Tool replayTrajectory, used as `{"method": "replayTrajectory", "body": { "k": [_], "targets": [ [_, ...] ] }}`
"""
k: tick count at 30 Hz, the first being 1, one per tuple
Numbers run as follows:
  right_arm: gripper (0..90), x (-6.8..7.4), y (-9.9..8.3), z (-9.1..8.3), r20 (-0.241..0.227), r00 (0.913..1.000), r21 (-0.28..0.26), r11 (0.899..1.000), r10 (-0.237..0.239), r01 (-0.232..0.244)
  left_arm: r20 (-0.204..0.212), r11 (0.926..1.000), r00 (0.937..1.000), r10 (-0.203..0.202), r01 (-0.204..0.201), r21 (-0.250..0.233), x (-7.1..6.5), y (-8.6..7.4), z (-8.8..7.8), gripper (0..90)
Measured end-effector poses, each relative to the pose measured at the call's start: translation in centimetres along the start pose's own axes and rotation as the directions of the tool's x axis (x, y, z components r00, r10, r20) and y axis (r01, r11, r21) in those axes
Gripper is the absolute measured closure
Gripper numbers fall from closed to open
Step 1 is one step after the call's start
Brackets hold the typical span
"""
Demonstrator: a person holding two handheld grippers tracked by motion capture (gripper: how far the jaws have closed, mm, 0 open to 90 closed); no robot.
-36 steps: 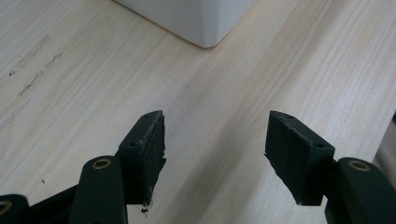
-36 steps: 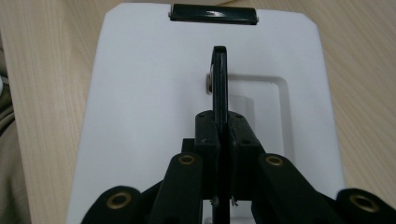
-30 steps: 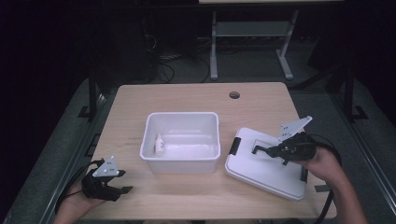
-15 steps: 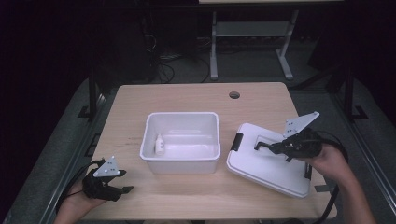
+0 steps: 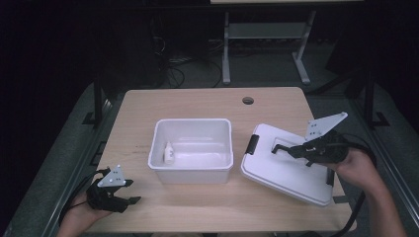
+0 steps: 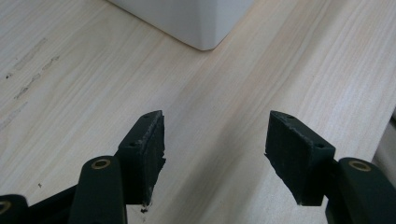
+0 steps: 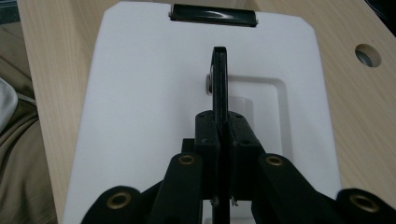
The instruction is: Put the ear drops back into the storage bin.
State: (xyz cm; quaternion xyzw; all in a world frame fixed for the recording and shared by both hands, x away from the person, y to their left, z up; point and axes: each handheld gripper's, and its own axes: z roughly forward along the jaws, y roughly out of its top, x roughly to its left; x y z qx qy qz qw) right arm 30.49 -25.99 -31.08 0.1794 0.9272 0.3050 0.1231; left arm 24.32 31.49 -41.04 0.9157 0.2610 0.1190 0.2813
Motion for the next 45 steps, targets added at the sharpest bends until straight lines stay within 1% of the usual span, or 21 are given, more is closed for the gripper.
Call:
{"method": "replayTrajectory", "body": {
  "k": [10, 12, 15, 19, 22, 25, 26, 28, 33, 37, 42, 45],
  "targets": [
    [84.0, -0.1, 1.0, -0.6, -0.009, 0.9999, -0.002, 1.000, -0.008, 0.008, 0.004, 1.0000, 1.0000, 0.001, -0.001, -0.006, -0.1, 0.1, 0.0, 37.2],
    [84.0, -0.1, 1.3, -0.8, -0.009, 0.9998, -0.002, 1.000, -0.020, 0.020, 0.004, 1.0000, 1.0000, 0.000, 0.000, -0.004, -0.1, 0.1, 0.0, 37.2],
    [84.0, 0.0, 1.6, -1.1, -0.007, 0.9998, -0.008, 1.000, -0.019, 0.019, 0.006, 1.0000, 1.0000, -0.004, 0.004, -0.005, -0.1, 0.1, 0.0, 37.2],
    [84.0, -0.1, 2.1, -1.6, 0.000, 0.9995, -0.016, 0.999, -0.032, 0.032, 0.000, 0.9999, 1.0000, -0.004, 0.004, -0.011, -0.1, 0.1, -0.1, 37.3],
    [84.0, -0.1, 2.5, -1.9, -0.002, 0.9994, -0.018, 0.999, -0.034, 0.034, -0.004, 0.9999, 1.0000, -0.002, 0.002, -0.012, -0.1, 0.1, -0.2, 37.2],
    [84.0, 0.0, 2.9, -2.2, -0.006, 0.9993, -0.022, 0.999, -0.038, 0.038, 0.000, 0.9999, 1.0000, -0.004, 0.004, -0.013, 0.0, 0.0, -0.2, 37.2],
    [84.0, 0.0, 3.1, -2.2, -0.006, 0.9989, -0.021, 0.999, -0.046, 0.045, 0.000, 0.9999, 1.0000, -0.003, 0.003, -0.014, 0.0, 0.1, -0.1, 37.0],
    [84.0, 0.0, 3.5, -2.3, -0.009, 0.9989, -0.015, 0.999, -0.046, 0.046, 0.000, 0.9999, 1.0000, -0.002, 0.002, -0.014, 0.0, 0.1, -0.1, 36.7],
    [84.0, 0.2, 4.9, -2.6, -0.016, 0.9971, -0.015, 0.997, -0.074, 0.074, -0.002, 0.9998, 1.0000, -0.001, 0.001, -0.018, -0.1, 0.1, -0.2, 36.3],
    [84.0, 0.5, 6.1, -2.7, -0.028, 0.9951, -0.030, 0.995, -0.095, 0.094, -0.001, 0.9998, 1.0000, -0.001, 0.001, -0.020, 0.0, 0.0, -0.3, 36.3],
    [84.0, 0.7, 7.6, -2.5, -0.038, 0.9923, -0.029, 0.993, -0.118, 0.117, 0.002, 0.9995, 1.0000, -0.002, 0.002, -0.030, -0.1, -0.1, -0.4, 36.1],
    [84.0, 0.8, 8.6, -2.2, -0.045, 0.9901, -0.032, 0.991, -0.133, 0.132, 0.000, 0.9997, 1.0000, 0.000, 0.000, -0.026, -0.1, -0.1, -0.4, 36.0]
  ]
}}
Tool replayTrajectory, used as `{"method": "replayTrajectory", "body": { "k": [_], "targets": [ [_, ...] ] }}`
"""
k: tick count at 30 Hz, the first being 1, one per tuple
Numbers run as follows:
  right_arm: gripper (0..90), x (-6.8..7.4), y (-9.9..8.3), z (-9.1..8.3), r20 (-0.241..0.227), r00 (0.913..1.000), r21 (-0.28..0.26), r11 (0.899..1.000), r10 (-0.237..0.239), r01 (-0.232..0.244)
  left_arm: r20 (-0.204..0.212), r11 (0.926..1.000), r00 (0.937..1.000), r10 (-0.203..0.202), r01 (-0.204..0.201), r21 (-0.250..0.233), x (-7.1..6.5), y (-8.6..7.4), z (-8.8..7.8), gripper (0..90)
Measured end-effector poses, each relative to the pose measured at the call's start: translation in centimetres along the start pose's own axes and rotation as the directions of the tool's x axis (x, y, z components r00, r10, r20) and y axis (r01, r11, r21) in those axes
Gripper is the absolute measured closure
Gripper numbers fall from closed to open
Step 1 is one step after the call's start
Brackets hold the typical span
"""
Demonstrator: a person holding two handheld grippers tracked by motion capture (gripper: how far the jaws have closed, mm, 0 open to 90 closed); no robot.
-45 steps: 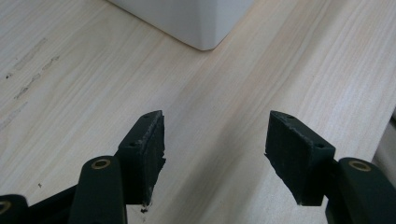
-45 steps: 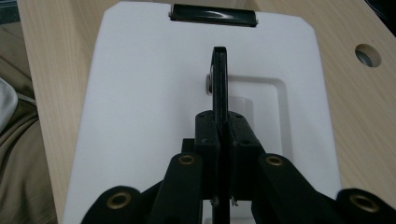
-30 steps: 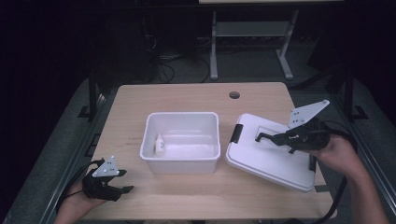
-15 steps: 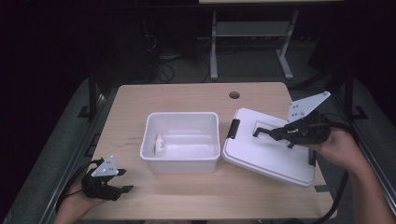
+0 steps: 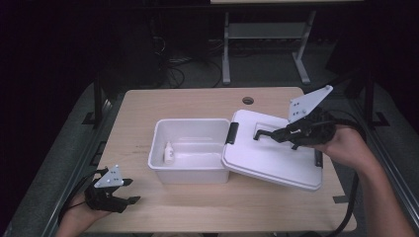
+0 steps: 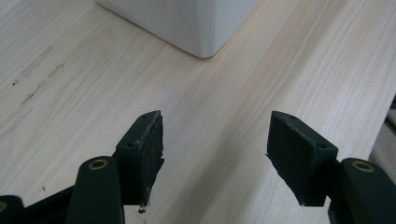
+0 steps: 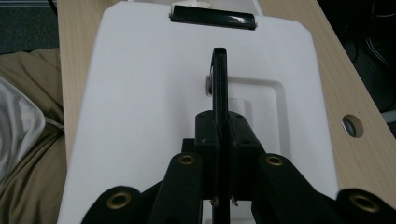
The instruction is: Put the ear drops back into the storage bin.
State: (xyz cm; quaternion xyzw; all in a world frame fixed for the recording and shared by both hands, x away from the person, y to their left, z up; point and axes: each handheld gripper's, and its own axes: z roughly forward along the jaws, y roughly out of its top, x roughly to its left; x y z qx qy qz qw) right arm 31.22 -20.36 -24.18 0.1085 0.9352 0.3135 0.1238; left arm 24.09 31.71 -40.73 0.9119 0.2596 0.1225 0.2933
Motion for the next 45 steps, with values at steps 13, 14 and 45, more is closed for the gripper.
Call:
{"method": "replayTrajectory", "body": {
  "k": [13, 14, 45],
  "targets": [
    [84.0, 0.1, 3.7, 2.4, -0.053, 0.9969, -0.008, 0.998, -0.058, 0.057, -0.004, 1.0000, 1.0000, 0.003, -0.003, -0.002, -0.1, -0.1, -0.1, 35.3],
    [84.0, 0.1, 4.0, 2.6, -0.057, 0.9965, -0.011, 0.998, -0.062, 0.061, -0.004, 1.0000, 1.0000, 0.001, -0.001, -0.003, -0.1, -0.1, 0.0, 35.3],
    [84.0, -0.5, 10.2, 7.6, -0.150, 0.9804, -0.046, 0.991, -0.128, 0.122, 0.005, 0.9997, 1.0000, -0.001, 0.001, -0.024, -0.1, -0.2, -0.2, 34.5]
  ]
}}
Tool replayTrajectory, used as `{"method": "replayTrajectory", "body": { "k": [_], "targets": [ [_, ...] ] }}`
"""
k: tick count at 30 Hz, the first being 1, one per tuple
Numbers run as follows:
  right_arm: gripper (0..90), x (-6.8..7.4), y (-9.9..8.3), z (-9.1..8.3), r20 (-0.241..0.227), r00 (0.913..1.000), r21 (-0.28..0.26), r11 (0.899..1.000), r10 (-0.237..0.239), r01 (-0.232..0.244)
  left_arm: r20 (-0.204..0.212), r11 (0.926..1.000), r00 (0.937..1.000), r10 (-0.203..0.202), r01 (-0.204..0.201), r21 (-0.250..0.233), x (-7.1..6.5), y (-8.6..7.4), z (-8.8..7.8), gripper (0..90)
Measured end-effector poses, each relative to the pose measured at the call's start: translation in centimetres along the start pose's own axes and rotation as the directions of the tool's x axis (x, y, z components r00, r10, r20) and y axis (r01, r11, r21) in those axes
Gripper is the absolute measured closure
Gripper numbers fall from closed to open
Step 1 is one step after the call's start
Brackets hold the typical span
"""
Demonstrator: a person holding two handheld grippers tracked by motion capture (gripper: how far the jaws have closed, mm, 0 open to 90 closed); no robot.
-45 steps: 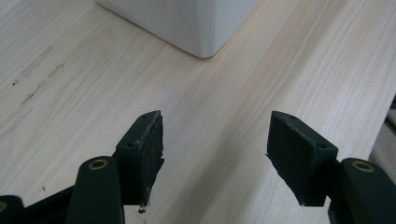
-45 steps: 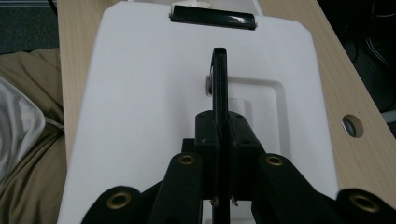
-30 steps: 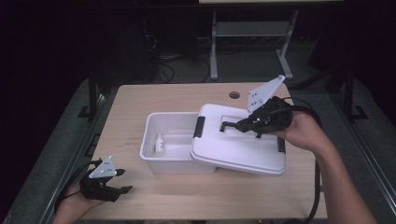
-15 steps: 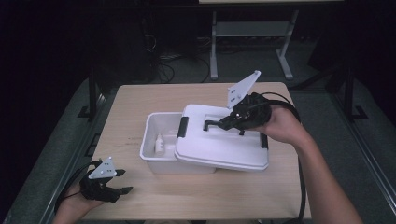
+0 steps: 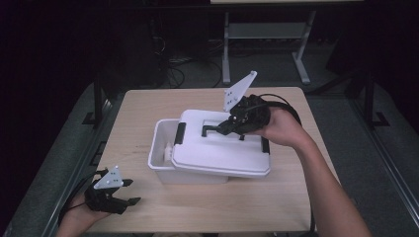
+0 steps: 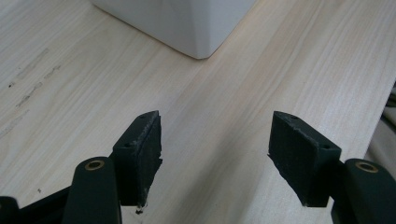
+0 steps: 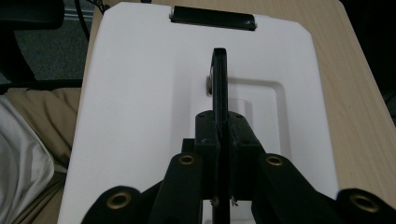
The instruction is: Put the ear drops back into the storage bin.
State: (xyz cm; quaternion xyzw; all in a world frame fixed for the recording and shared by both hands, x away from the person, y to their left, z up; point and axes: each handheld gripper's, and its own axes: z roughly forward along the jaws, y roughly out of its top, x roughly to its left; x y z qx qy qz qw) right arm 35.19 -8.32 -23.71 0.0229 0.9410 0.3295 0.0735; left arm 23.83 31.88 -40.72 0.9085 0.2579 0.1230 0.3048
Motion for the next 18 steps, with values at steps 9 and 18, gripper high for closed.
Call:
{"method": "replayTrajectory", "body": {
  "k": [9, 18],
  "targets": [
    [84.0, -0.5, 1.8, 1.7, -0.017, 0.9996, 0.004, 1.000, -0.022, 0.022, -0.003, 0.9999, 1.0000, 0.007, -0.007, -0.010, 0.2, 0.1, -0.2, 34.1],
    [84.0, -1.3, 3.8, 2.6, -0.019, 0.9989, 0.004, 0.999, -0.042, 0.042, -0.010, 0.9999, 0.9999, 0.000, 0.000, -0.013, 0.2, -0.3, -0.4, 34.1]
  ]
}}
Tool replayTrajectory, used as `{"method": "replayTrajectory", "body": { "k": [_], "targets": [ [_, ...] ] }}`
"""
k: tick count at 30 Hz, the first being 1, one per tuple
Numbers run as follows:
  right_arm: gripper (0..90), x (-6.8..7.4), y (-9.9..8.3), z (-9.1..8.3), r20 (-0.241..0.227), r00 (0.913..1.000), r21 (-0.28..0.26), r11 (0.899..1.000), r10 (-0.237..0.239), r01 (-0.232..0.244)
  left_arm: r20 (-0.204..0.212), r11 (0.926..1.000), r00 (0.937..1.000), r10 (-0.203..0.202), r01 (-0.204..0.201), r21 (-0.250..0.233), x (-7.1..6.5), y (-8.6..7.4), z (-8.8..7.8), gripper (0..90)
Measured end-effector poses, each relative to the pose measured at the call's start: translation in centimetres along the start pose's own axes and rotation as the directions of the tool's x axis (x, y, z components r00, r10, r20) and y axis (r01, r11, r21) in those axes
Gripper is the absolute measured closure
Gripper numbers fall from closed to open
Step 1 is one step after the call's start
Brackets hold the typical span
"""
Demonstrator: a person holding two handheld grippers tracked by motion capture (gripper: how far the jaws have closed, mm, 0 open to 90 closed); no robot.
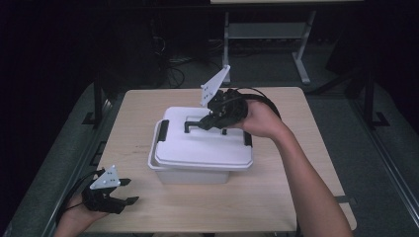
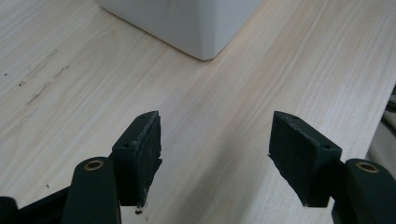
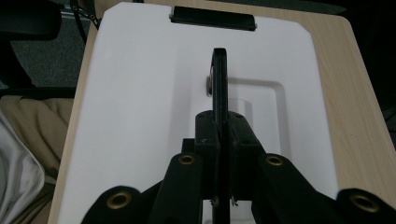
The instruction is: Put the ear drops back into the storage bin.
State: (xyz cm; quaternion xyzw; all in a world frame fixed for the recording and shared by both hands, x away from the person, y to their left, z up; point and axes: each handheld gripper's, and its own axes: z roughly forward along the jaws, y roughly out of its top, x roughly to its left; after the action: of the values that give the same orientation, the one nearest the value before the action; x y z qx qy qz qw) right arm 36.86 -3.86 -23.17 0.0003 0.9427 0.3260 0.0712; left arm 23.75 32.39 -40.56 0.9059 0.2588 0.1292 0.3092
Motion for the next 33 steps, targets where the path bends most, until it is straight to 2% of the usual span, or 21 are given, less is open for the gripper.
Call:
{"method": "replayTrajectory", "body": {
  "k": [12, 20, 33],
  "targets": [
    [84.0, -1.2, 1.2, 2.3, -0.030, 0.9995, 0.000, 1.000, -0.003, 0.003, 0.001, 1.0000, 1.0000, -0.002, 0.002, -0.003, 0.1, -0.1, -0.1, 34.1],
    [84.0, -1.9, 1.3, 4.5, -0.041, 0.9992, 0.031, 1.000, 0.002, 0.000, -0.001, 1.0000, 1.0000, -0.007, 0.007, -0.006, 0.2, -0.3, -0.1, 34.1],
    [84.0, -2.4, 0.9, 6.7, -0.064, 0.9978, 0.048, 0.999, 0.016, -0.013, -0.002, 0.9999, 0.9999, -0.013, 0.013, -0.008, 0.3, -0.5, -0.3, 34.1]
  ]
}}
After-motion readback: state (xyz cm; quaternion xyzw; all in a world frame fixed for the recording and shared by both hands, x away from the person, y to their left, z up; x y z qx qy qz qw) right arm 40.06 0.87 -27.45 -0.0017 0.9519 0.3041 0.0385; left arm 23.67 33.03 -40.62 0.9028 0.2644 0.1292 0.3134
